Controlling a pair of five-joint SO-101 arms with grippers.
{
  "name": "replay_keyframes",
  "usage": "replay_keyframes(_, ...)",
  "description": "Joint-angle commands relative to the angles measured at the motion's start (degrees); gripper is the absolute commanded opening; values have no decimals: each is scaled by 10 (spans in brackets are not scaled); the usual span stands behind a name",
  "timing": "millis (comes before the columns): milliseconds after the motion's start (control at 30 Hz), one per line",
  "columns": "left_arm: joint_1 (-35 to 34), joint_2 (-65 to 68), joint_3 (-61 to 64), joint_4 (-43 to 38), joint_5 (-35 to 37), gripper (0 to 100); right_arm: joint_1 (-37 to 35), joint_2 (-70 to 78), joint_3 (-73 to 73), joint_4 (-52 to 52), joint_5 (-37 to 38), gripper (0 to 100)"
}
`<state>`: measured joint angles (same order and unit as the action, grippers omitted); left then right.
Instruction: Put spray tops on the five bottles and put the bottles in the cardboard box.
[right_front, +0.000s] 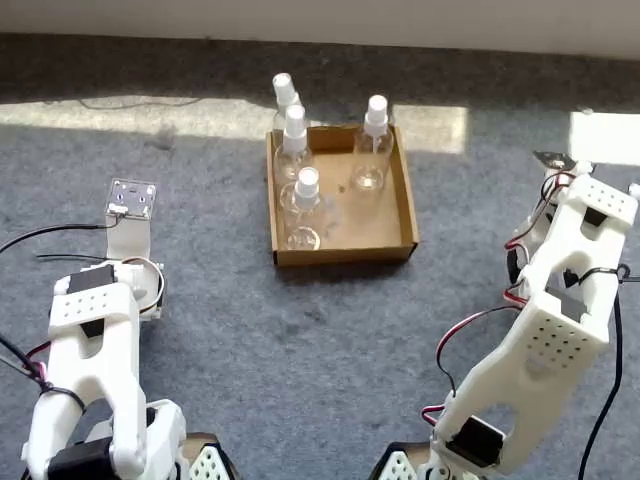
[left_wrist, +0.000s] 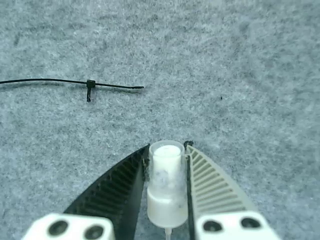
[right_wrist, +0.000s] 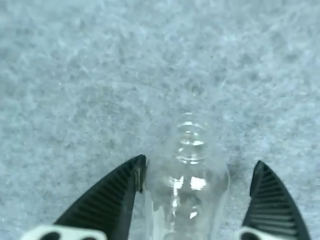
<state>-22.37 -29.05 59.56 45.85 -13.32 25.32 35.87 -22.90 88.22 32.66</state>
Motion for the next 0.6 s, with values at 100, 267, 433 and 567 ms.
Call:
replay_keyframes(100,12,-9,-3,-9,-1,6,-5,-7,-31,4,8,206)
replay_keyframes(267,12,-9,-3,-9,-1,6,-2,-7,-34,4,8,116)
replay_keyframes(433,12,-10,-10,-9,-1,6,-4,-13,-43,8,5,37)
replay_keyframes(567,12,-10,-58,4,4,6,-6,-13,-138,56,-21,5)
